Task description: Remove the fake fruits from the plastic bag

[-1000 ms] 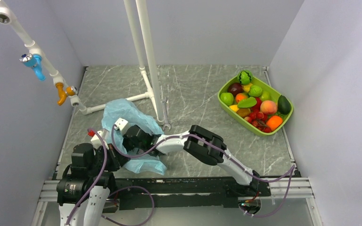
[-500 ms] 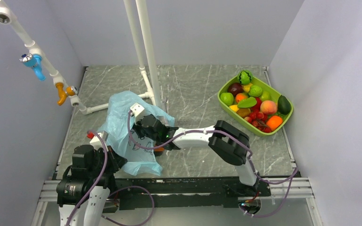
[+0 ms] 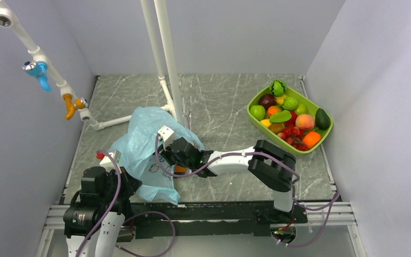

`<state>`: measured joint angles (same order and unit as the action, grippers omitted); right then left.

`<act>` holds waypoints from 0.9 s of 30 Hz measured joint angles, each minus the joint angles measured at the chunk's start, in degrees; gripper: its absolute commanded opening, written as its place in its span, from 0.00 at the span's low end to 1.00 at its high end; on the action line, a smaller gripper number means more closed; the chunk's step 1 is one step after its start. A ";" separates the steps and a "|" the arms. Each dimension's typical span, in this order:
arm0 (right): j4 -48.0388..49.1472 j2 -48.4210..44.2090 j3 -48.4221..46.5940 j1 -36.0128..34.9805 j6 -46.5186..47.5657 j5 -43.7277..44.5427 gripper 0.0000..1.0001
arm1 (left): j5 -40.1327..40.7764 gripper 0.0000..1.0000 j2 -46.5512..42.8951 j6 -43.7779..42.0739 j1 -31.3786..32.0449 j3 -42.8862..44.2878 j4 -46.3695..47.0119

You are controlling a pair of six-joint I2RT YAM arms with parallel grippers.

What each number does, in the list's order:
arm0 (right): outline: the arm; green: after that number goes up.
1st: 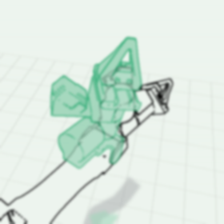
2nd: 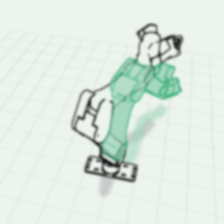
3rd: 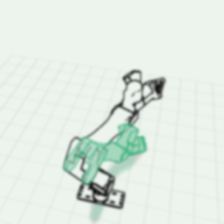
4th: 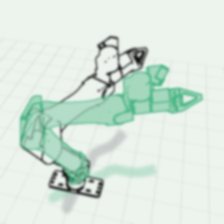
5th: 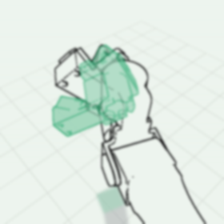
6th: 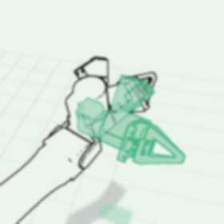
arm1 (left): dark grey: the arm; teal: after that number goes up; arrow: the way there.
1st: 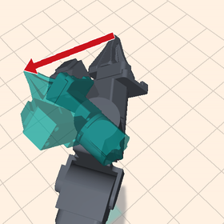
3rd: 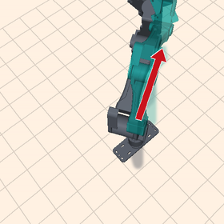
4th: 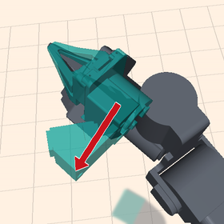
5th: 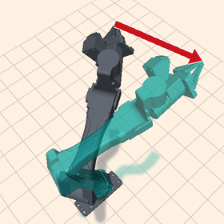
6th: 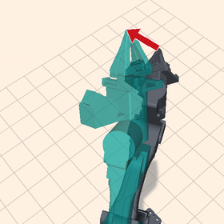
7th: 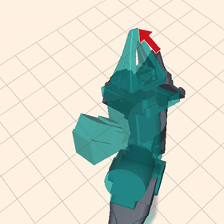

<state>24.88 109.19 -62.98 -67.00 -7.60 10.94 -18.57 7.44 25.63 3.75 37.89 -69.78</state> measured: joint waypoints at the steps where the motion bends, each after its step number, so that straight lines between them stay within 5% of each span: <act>1: -0.52 -1.20 1.29 -0.20 -0.17 -0.22 0.00 | 0.66 0.00 -0.02 0.13 0.00 0.44 -0.04; 10: -4.02 -13.81 5.49 -1.36 -3.69 -5.55 0.00 | 9.84 0.00 -4.20 1.03 0.04 9.33 3.23; 19: -6.29 -20.94 5.53 -1.46 -6.58 -11.91 0.00 | 15.30 0.00 3.19 -0.66 0.24 17.49 7.45; 27: -9.99 -33.33 7.10 -1.46 -6.43 -7.82 0.00 | 15.50 0.00 5.51 -0.39 0.35 13.31 12.44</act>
<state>14.90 75.85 -55.88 -68.47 -14.02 3.11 -3.07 12.95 25.23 4.10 51.20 -57.34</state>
